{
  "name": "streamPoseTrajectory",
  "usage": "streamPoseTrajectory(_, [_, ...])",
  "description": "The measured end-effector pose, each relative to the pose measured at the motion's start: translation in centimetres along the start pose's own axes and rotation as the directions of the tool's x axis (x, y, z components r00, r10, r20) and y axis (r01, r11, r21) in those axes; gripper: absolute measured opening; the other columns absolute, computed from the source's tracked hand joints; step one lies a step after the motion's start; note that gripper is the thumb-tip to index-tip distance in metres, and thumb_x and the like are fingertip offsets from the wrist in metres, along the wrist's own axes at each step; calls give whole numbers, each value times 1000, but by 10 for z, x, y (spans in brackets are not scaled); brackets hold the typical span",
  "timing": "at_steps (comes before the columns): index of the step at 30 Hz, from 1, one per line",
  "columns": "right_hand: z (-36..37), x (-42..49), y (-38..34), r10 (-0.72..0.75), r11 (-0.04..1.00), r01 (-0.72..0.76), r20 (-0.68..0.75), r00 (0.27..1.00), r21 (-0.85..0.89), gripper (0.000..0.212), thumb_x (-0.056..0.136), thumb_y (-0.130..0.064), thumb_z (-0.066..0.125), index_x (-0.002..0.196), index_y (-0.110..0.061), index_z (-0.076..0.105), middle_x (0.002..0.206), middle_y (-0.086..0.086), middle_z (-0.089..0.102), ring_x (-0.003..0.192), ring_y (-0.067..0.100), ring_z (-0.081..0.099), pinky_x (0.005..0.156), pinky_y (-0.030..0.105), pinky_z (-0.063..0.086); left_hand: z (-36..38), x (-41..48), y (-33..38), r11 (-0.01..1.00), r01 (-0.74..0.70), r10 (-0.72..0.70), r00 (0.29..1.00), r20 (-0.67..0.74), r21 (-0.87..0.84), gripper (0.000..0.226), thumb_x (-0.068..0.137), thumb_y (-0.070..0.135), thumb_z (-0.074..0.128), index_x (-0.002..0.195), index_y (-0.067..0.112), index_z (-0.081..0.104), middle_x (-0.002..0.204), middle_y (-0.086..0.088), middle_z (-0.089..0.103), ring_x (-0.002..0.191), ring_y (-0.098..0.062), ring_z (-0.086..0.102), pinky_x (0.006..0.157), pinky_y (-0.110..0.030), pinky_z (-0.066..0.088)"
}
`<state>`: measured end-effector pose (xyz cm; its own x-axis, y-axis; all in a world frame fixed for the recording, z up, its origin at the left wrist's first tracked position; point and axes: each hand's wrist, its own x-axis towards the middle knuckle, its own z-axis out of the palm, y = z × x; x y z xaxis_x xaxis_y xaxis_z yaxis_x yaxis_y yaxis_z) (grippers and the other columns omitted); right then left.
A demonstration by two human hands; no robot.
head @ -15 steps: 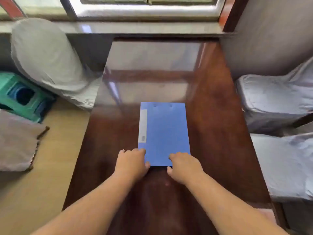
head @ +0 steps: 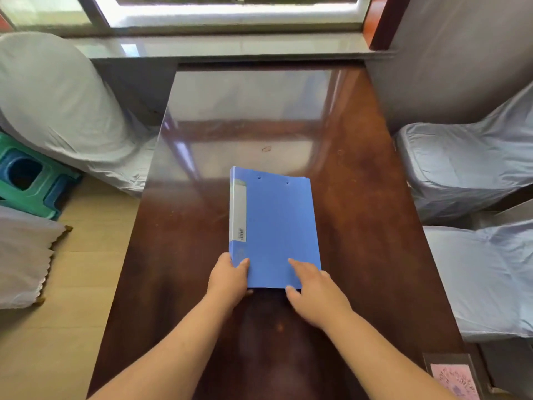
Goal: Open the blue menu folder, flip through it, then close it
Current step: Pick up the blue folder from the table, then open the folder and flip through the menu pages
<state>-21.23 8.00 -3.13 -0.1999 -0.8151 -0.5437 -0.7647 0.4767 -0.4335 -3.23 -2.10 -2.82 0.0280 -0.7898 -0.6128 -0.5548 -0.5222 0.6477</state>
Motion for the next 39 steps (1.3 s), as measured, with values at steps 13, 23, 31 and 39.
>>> streamPoseTrajectory(13, [-133, -51, -23, -2, 405, 216, -235, 972, 888, 27, 113, -15, 47, 125, -34, 61, 102, 5, 83, 61, 28, 75, 40, 30, 55, -79, -83, 94, 826, -473, 510, 859, -49, 307, 124, 58, 75, 79, 158, 51, 10, 128, 18, 49, 103, -15, 63, 82, -41, 55])
streamPoseTrajectory(23, [-169, -90, -43, -171, 186, 306, -276, 946, 934, 37, 114, -5, 40, 143, -19, 58, 137, 9, 74, 124, 32, 71, 91, 38, 64, -106, -123, 113, 676, -520, 611, 792, -3, 523, 147, 29, 110, 48, 155, 60, -9, 106, 13, 43, 97, -17, 63, 65, -33, 46])
streamPoseTrajectory(31, [-191, -103, -44, -190, -75, 178, -189, 963, 981, 47, 112, -46, 41, 141, -20, 67, 130, 12, 78, 119, 33, 74, 85, 47, 66, -110, -137, 110, 542, -648, 795, 601, -78, 535, 137, 49, 109, 39, 164, 41, 9, 100, 14, 38, 83, -6, 42, 61, -31, 39])
streamPoseTrajectory(39, [-196, -104, -52, -111, 12, 379, -375, 920, 925, 33, 94, -21, 60, 125, -13, 67, 104, 16, 83, 70, 27, 80, 42, 37, 63, -129, -136, 113, 777, -619, 609, 693, -385, 114, 81, 94, 81, 27, 77, 15, 70, 51, 4, 68, 60, -22, 72, 57, -35, 46])
